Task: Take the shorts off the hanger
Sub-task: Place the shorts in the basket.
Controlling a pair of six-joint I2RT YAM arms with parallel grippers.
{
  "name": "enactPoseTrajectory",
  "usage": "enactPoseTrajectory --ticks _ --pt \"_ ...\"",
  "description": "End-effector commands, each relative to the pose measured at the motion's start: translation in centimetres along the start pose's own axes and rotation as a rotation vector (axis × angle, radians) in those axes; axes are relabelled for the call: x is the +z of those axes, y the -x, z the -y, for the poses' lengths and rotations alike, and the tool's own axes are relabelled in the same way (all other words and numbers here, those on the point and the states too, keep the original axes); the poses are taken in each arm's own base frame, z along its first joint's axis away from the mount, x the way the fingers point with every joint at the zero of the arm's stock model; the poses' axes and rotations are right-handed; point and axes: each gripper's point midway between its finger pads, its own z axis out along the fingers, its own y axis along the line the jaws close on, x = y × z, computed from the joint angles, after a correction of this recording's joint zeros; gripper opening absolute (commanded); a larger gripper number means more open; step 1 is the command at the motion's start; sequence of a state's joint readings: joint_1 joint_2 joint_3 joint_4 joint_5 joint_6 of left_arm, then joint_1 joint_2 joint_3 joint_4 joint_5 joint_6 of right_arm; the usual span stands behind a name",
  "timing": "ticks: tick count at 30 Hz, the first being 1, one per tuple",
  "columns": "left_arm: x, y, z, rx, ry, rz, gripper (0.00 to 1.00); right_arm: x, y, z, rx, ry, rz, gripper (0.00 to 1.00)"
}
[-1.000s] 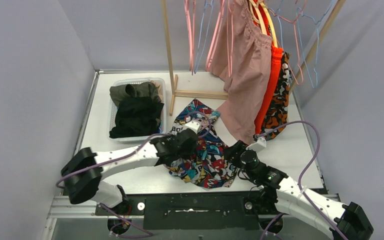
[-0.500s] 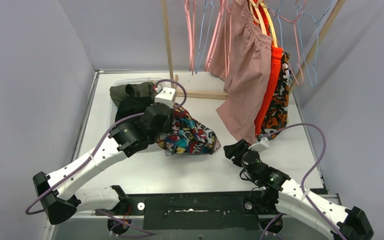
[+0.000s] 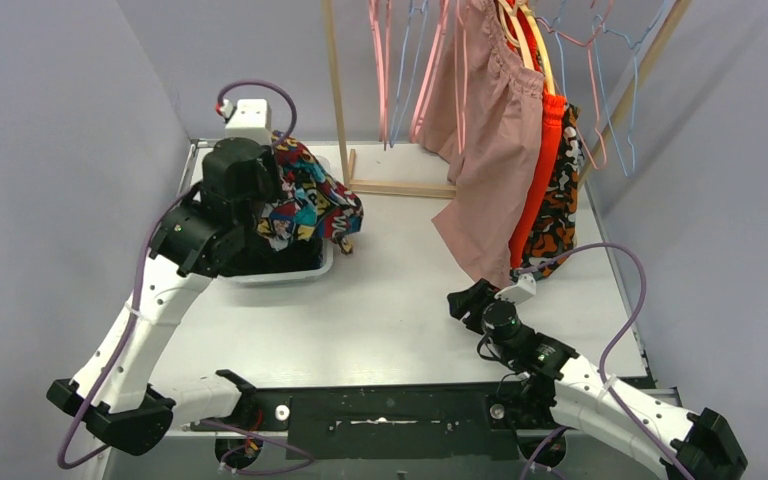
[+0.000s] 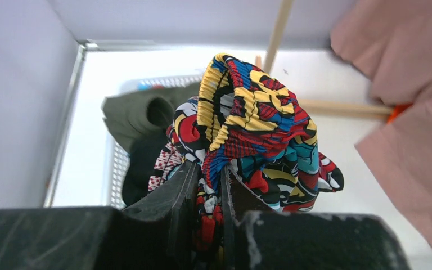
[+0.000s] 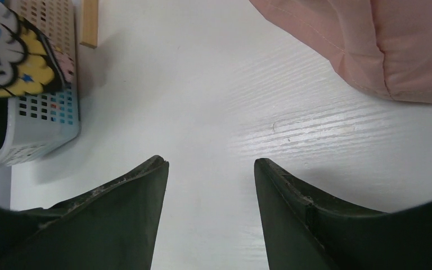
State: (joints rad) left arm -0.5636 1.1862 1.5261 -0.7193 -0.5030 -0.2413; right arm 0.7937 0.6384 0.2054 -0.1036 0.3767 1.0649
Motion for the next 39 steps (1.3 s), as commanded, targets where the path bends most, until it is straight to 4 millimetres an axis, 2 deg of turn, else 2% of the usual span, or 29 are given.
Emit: enactPoseTrajectory --ticks 1,4,7,9,12,13,19,24,28,32,35,39 --pt "-1.6 6.8 -2.8 0.002 0.122 0.173 0.0 0.0 2.2 -2.7 0.006 0.064 0.065 0.59" --pt "-1.6 8.0 -4.9 0.015 0.233 0.202 0.0 0.0 2.2 -2.8 0.008 0.069 0.066 0.59" --pt "-1.5 8.3 -5.5 0.016 0.26 0.207 0.0 0.0 2.1 -2.9 0.011 0.075 0.064 0.59" --pt "-1.1 7.9 -5.2 0.022 0.246 0.197 0.0 0.0 2.2 -3.0 0.009 0.077 0.066 0.59" --pt "-0.7 6.9 -6.2 0.033 0.3 0.176 0.0 -0.1 2.3 -3.1 0.001 0.081 0.067 0.59" --pt "-0.4 6.6 -6.3 0.039 0.296 0.175 0.0 -0.1 2.3 -3.1 0.0 0.08 0.066 0.59" --pt "2.7 1.4 -6.7 0.075 0.291 0.043 0.0 -0.1 2.4 -3.2 0.001 0.083 0.072 0.6" --pt "4.9 -0.7 -8.2 0.055 0.285 -0.01 0.0 -0.2 2.4 -3.1 -0.002 0.08 0.066 0.61" --pt "8.1 -5.3 -8.5 0.044 0.256 -0.125 0.0 -0.2 2.4 -3.1 0.002 0.081 0.067 0.61" --pt "11.7 -13.4 -8.2 -0.074 0.234 -0.292 0.0 -0.2 2.5 -3.3 0.002 0.089 0.074 0.61" --pt "13.2 -18.5 -8.0 -0.082 0.218 -0.416 0.0 -0.5 2.8 -3.5 -0.009 0.086 0.071 0.61" --pt "13.5 -24.4 -7.3 -0.09 0.198 -0.621 0.0 -0.7 2.9 -3.1 -0.017 0.078 0.073 0.61"
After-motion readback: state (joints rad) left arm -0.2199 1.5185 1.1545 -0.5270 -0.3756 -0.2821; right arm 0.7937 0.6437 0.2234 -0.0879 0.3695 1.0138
